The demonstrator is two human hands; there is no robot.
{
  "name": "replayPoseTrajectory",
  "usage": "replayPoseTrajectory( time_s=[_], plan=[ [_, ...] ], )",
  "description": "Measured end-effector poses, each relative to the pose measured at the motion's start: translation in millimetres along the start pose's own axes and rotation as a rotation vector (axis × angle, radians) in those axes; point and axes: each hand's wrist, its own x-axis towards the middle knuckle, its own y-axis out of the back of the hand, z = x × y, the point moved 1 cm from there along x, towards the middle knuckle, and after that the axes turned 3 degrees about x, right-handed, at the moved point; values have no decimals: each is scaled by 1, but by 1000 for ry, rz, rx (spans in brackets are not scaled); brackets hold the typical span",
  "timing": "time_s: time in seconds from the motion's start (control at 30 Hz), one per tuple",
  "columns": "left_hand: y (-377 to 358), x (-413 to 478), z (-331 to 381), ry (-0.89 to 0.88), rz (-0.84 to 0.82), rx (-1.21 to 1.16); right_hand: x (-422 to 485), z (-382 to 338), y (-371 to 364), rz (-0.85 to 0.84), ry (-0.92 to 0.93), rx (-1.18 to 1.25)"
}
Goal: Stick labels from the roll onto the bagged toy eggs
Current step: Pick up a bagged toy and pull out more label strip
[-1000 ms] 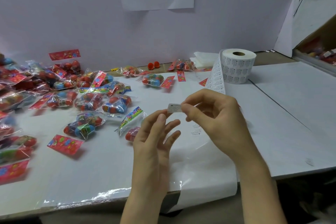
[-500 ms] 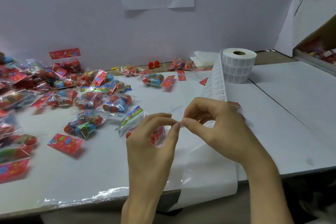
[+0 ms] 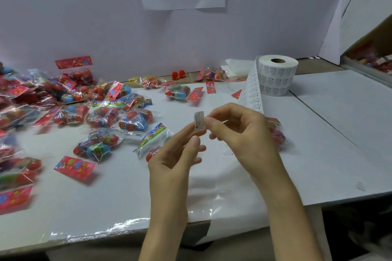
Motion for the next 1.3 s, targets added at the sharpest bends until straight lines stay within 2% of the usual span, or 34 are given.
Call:
replayPoseTrajectory(
  time_s=[0.27,0.5,0.63,0.77,0.9,1.0,1.13,1.3],
  plan=[
    [0,0,0,-1,-16,7,1,1,-1,-33,-9,43],
    [2,1,-1,-38,-21,71,0,3,-2,-7,41,-20],
    [8,4,-5,-73,44,143,-2,0,-8,-4,107,-71],
    [20,6,-5,-112,157,252,-3,-3,-11,27,130,30],
    [45,10,1,-199,285,515,0,14,-16,-30,-26,-91],
    [68,17,5,-103,284,677,-2,31,-24,-120,-170,-309],
    [82,21,7,228,10,881,-4,46,-32,-183,-246,-428],
    [78,19,5,217,-10,947,-2,49,-36,-150,-241,-390]
  ],
)
